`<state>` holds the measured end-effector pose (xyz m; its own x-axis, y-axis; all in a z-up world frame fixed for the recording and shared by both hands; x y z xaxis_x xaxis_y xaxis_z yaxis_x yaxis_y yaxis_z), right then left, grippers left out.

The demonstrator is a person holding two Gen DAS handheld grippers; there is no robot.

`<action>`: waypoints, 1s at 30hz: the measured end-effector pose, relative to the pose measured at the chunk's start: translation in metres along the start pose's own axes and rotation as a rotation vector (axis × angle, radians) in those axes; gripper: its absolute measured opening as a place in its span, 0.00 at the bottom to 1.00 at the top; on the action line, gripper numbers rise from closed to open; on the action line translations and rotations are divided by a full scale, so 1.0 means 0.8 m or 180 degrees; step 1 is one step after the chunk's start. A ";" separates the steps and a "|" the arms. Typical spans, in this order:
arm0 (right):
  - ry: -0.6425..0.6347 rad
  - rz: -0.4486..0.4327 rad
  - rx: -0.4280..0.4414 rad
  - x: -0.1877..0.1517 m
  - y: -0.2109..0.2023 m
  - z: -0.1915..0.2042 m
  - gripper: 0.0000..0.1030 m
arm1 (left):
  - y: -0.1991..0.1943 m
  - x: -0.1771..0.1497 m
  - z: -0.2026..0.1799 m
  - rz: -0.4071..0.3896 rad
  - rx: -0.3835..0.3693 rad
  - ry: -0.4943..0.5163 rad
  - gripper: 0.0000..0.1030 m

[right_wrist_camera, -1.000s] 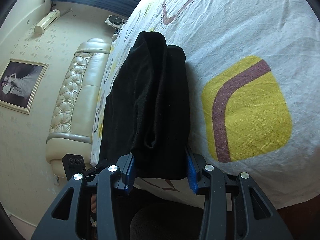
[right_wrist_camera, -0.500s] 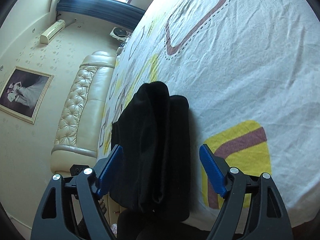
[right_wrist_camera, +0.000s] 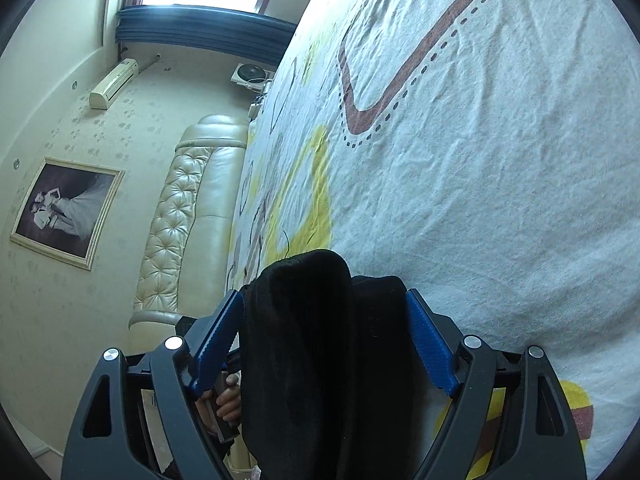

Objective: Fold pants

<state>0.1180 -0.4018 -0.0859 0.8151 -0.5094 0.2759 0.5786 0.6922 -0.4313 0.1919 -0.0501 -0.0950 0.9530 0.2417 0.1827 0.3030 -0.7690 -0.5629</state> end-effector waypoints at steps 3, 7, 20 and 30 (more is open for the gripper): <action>-0.0043 0.0024 -0.0008 0.001 0.001 0.002 0.78 | 0.009 0.013 -0.003 0.0011 -0.0080 -0.0092 0.88; -0.0070 0.0021 -0.0135 -0.001 0.003 -0.002 0.65 | 0.015 0.019 -0.002 0.0017 -0.0069 -0.0057 0.88; -0.0128 -0.0073 -0.0303 0.001 0.015 -0.003 0.38 | 0.013 0.023 0.002 -0.0094 0.0585 0.0381 0.29; -0.0118 -0.0113 -0.0231 0.027 0.042 0.002 0.38 | 0.008 0.054 0.006 -0.0152 0.0621 0.0321 0.29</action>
Point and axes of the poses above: each gripper's, at about its wrist camera, not at the fingertips, and y roughly the way its jaws point, z to its left, x to its top, the point moved 6 cm from there along y, roughly the way its jaws point, and after that the axes turned 6 degrees about -y, right-handed, at the moved point
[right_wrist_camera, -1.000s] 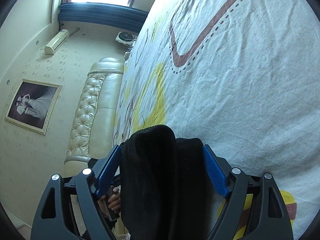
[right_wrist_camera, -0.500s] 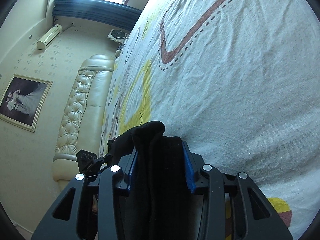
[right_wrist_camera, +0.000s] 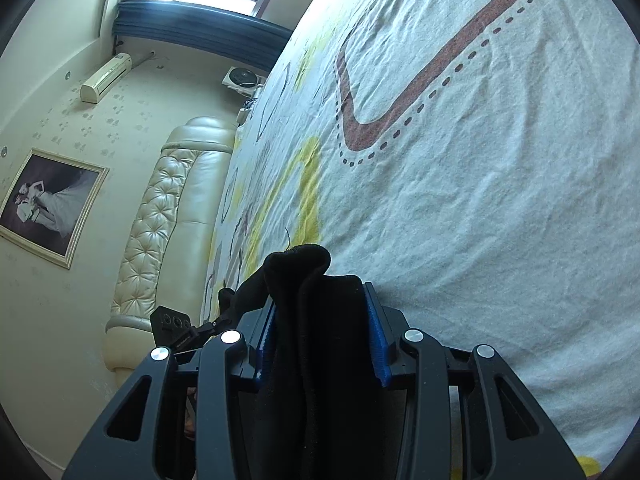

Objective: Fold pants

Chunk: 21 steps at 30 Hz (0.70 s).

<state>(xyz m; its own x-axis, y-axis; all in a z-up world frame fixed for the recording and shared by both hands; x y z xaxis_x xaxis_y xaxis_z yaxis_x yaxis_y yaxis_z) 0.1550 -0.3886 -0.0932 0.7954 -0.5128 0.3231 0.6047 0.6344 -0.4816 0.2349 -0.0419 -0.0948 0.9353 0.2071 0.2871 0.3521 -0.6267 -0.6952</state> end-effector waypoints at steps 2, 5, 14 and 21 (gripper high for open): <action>-0.0003 -0.0005 0.0007 0.006 0.007 0.002 0.38 | 0.001 0.010 0.001 -0.0020 0.0023 -0.0007 0.29; -0.0003 -0.0011 0.0019 0.015 0.019 0.003 0.38 | 0.002 0.026 0.003 -0.0046 0.0065 -0.0013 0.29; 0.0002 -0.0027 0.0047 0.047 0.056 0.012 0.38 | 0.004 0.070 0.015 -0.0116 0.0120 -0.0060 0.29; 0.0005 -0.0022 0.0069 0.054 0.068 0.010 0.38 | 0.008 0.083 0.024 -0.0123 0.0090 -0.0085 0.29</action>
Point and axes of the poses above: each gripper's, at about its wrist camera, not at the fingertips, and y roughly the way its jaws point, z to its left, x to its top, the point moved 6 cm from there along y, roughly the way its jaws point, and after that the axes turned 6 degrees about -y, right-handed, at the moved point
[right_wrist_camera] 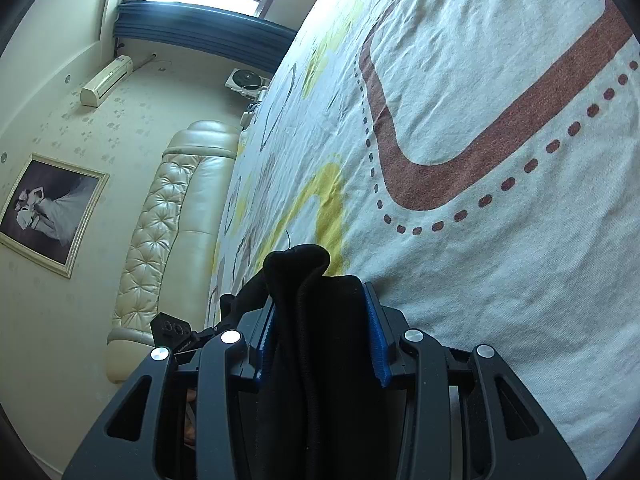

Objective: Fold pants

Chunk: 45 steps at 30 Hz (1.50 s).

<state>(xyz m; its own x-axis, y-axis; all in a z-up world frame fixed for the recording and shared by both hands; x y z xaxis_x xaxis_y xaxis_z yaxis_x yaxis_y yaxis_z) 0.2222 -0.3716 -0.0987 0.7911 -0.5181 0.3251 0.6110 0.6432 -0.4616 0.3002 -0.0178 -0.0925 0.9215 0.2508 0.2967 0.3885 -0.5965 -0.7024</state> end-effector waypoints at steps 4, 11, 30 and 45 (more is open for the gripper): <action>-0.0005 -0.0005 0.0000 0.000 0.001 0.000 0.38 | 0.003 0.001 0.003 0.0001 -0.0037 -0.0019 0.29; 0.0030 -0.0058 0.0024 -0.009 -0.009 0.003 0.45 | -0.004 -0.007 0.002 0.0090 -0.0271 0.0010 0.51; 0.0053 0.0162 0.0068 -0.103 -0.083 0.007 0.72 | -0.060 -0.163 -0.010 0.0415 -0.0770 -0.0194 0.95; -0.0076 0.0294 -0.0224 -0.121 -0.060 0.012 0.51 | -0.045 -0.177 -0.029 0.0203 -0.0364 0.0220 0.96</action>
Point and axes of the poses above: each gripper's, at about its wrist camera, not at the fingertips, and y roughly the way its jaws point, z to its left, x to its top, the point moved 6 cm from there along y, roughly the way its jaws point, and after that the axes turned 6 degrees about -y, right-handed, at the moved point
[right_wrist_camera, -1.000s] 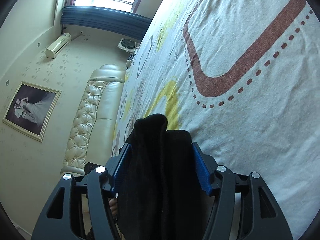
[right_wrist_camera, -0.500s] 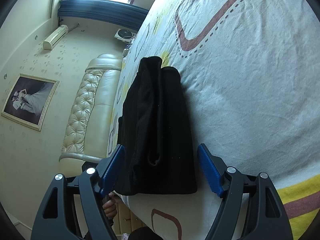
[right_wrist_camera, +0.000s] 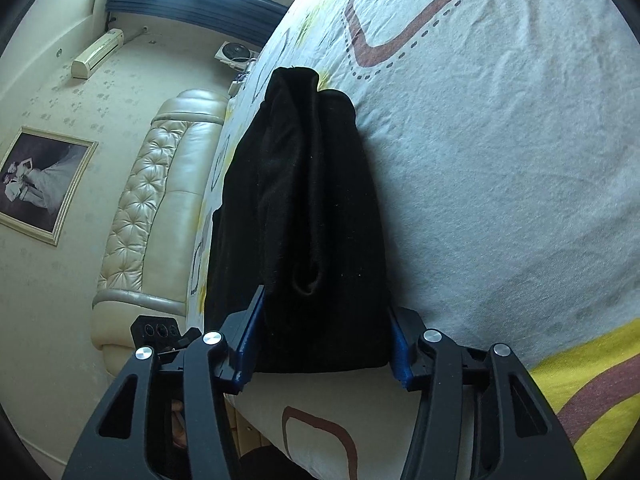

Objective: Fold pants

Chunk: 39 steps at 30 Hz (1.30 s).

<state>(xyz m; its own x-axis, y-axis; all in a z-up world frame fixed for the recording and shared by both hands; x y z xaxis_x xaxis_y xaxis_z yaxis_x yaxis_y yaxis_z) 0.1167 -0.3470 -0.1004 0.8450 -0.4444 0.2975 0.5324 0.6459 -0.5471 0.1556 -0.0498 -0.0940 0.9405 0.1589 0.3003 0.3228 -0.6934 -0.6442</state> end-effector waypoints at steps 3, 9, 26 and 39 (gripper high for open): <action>-0.0006 -0.0023 -0.0003 0.000 0.001 0.000 0.51 | -0.004 0.001 0.004 -0.0050 0.0249 -0.0069 0.71; -0.0005 -0.0052 0.0038 0.002 0.004 0.004 0.46 | -0.005 0.002 0.004 -0.0122 0.0265 -0.0061 0.48; 0.0009 -0.0095 0.0151 0.004 -0.006 0.012 0.38 | -0.017 0.006 0.004 -0.0208 0.0445 -0.0012 0.32; 0.0011 -0.0064 0.0175 -0.004 -0.011 0.019 0.38 | -0.024 0.006 0.008 -0.0191 0.0469 -0.0071 0.31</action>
<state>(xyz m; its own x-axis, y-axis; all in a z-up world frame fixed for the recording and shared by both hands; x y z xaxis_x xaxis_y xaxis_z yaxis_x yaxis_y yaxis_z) 0.1099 -0.3415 -0.0845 0.8339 -0.4597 0.3055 0.5515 0.6699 -0.4971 0.1544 -0.0315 -0.0847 0.9207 0.2136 0.3266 0.3889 -0.5719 -0.7223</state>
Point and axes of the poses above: each gripper's, at about its wrist camera, not at the fingertips, and y roughly the way its jaws point, z to its left, x to its top, the point moved 6 cm from there along y, roughly the way its jaws point, and after that the axes turned 6 degrees about -y, right-handed, at the moved point
